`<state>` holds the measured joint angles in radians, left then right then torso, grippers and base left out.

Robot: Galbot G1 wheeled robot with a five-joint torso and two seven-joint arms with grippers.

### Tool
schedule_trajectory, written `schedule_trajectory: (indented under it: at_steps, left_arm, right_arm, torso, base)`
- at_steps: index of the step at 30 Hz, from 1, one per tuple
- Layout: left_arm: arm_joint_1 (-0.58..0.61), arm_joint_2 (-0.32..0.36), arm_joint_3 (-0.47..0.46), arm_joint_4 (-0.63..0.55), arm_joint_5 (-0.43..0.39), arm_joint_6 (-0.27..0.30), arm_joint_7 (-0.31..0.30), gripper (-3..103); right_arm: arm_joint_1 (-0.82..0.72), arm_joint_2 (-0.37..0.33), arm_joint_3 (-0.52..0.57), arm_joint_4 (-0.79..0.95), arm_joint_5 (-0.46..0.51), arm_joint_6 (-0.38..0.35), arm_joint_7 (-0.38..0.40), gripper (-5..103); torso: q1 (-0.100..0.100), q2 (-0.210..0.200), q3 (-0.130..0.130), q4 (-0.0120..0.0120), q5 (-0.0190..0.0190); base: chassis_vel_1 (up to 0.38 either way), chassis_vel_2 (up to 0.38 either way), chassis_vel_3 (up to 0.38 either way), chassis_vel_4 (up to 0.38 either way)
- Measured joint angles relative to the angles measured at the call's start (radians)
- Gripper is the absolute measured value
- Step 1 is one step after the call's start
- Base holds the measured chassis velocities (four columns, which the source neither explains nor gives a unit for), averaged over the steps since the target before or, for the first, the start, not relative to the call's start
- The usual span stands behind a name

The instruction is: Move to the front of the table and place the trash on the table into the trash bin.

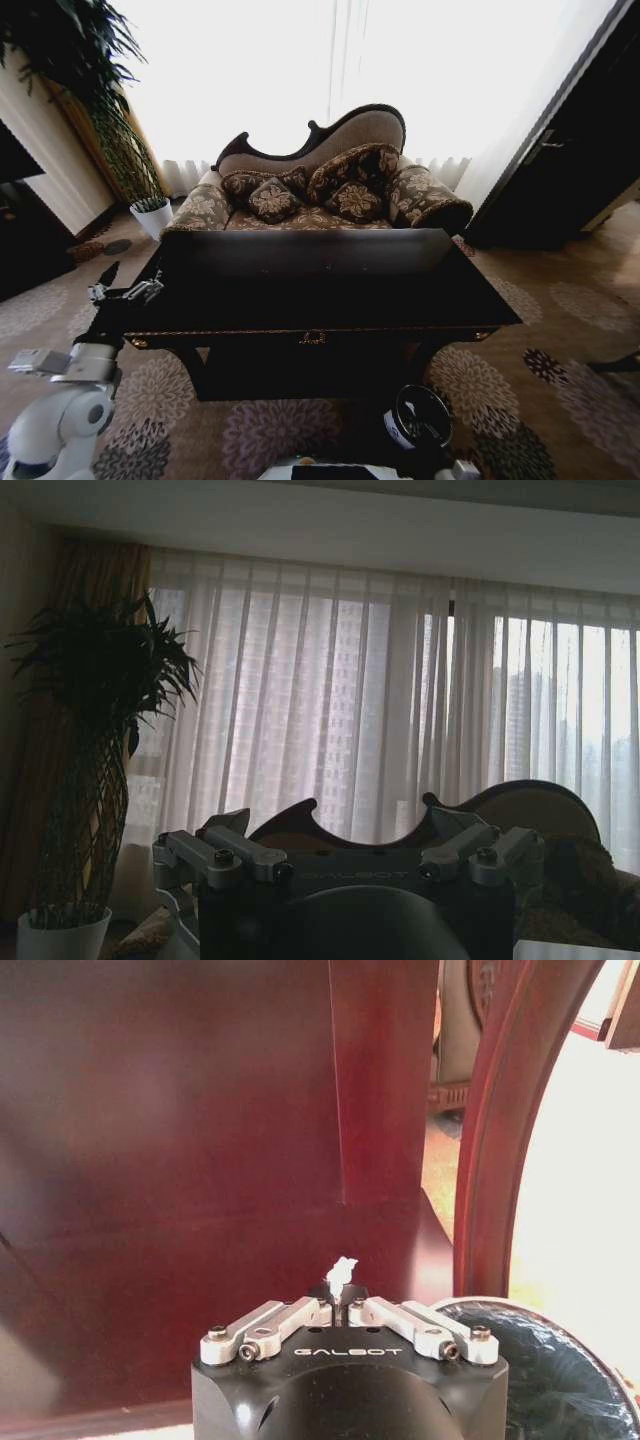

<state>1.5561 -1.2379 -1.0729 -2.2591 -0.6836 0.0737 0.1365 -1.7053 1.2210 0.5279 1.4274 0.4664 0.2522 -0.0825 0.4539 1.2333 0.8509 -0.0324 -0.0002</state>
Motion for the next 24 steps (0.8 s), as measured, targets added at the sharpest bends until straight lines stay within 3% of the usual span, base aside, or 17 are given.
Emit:
schedule_trajectory:
  at_steps: [12,20,24]
  left_arm:
    - [0.042,-0.016,-0.059,-0.029,0.005,0.005,-0.001,100]
    - [0.064,0.002,-0.104,-0.043,-0.012,0.011,-0.001,100]
    - [0.082,0.005,-0.123,-0.054,-0.017,0.011,-0.001,100]
  right_arm:
    - [0.218,-0.151,-0.082,-0.292,0.021,-0.025,0.002,2]
    - [0.316,-0.152,-0.143,-0.472,0.017,-0.031,0.001,2]
    - [0.384,-0.142,-0.168,-0.616,0.015,0.026,-0.02,2]
  torso:
    - [0.0,0.0,0.0,0.0001,0.0]
    - [0.0,0.0,0.0,0.0,0.0002]
    - [0.0,0.0,0.0,-0.0001,-0.0001]
  base:
    - [0.0,0.0,0.0,0.0]
    - [0.0,0.0,0.0,0.0]
    - [0.0,0.0,0.0,0.0]
